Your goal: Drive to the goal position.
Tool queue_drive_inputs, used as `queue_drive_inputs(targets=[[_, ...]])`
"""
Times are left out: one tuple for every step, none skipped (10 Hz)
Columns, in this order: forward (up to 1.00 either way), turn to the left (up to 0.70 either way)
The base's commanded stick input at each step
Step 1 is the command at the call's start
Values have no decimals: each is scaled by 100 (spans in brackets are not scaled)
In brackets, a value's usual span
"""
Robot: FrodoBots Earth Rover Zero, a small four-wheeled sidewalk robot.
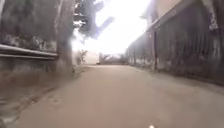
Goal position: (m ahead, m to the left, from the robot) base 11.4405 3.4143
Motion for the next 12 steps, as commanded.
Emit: queue_drive_inputs(targets=[[100,0],[100,0],[100,0],[100,0],[100,0],[100,0],[100,0],[100,0],[100,0],[100,0],[100,0],[100,0]])
